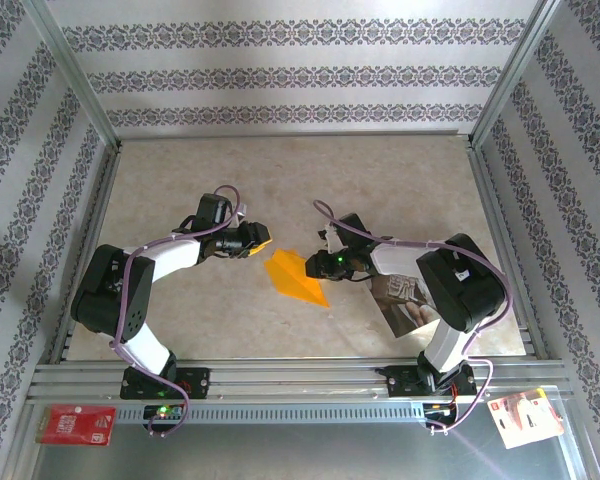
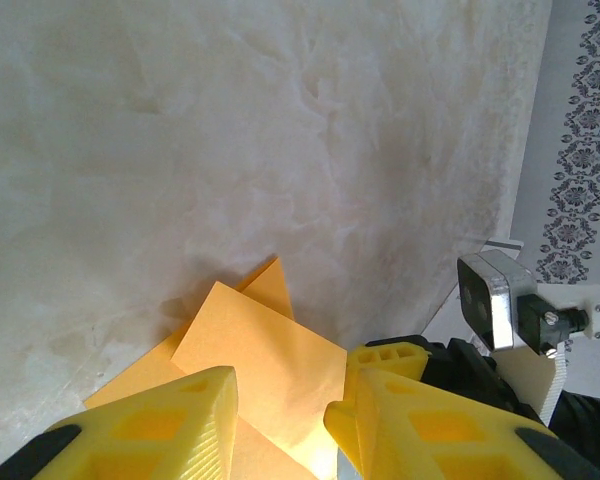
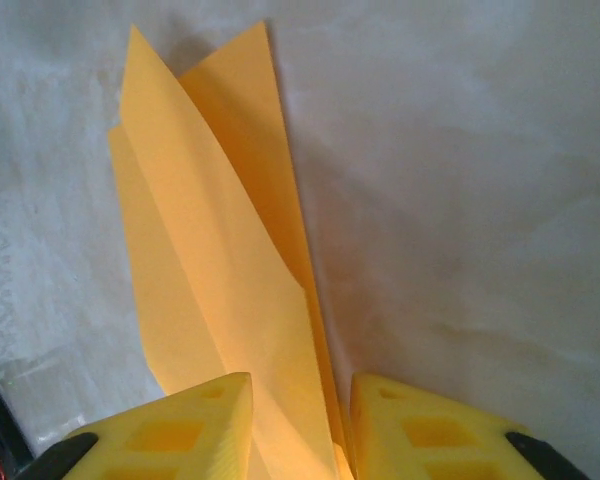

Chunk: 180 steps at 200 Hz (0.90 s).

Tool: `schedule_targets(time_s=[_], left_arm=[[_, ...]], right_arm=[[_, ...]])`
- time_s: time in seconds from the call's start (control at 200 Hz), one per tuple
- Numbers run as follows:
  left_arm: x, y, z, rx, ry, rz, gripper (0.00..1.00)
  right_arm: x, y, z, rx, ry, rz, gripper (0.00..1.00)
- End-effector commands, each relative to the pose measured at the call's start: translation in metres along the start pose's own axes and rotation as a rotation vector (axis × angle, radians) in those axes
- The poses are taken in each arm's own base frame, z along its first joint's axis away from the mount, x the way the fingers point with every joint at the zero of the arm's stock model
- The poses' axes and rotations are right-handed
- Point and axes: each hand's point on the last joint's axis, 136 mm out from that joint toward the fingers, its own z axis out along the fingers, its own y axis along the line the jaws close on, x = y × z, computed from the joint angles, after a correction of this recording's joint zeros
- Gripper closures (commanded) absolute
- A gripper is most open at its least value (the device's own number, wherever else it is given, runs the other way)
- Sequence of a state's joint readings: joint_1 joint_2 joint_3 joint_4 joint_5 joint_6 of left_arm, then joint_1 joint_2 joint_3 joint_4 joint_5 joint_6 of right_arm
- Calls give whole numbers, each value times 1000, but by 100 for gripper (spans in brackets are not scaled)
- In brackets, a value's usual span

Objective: Fold a paper plane with a square sheet of paper (pick it up from the middle)
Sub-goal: Turn over the paper at the center of the table.

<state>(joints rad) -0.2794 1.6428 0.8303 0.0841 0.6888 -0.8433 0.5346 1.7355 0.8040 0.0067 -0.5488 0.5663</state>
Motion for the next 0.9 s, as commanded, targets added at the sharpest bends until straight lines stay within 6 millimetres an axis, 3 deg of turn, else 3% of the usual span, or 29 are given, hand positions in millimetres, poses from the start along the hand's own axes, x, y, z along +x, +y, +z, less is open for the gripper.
schedule_targets(time_s=[0.0, 0.395, 0.505, 0.59, 0.704, 0.894], left_arm=[[3, 0, 2, 14, 9, 0, 65], [4, 5, 3, -11, 19, -2, 65], [2, 1, 1, -4, 13, -2, 65], [-2, -6, -3, -1, 5, 4, 65], [-8, -16, -11, 10, -14, 3, 65], [-24, -22, -29, -2, -68, 14, 64]], right_arm=[[3, 7, 6, -40, 13, -21, 72], [-3, 17, 4, -82, -5, -13, 96], [-9, 15, -6, -79, -32, -7, 100], [-22, 12, -25, -65, -80, 6, 100], [-44, 2, -70, 22, -172, -1, 100], [-63, -20, -157, 467, -308, -143, 100]])
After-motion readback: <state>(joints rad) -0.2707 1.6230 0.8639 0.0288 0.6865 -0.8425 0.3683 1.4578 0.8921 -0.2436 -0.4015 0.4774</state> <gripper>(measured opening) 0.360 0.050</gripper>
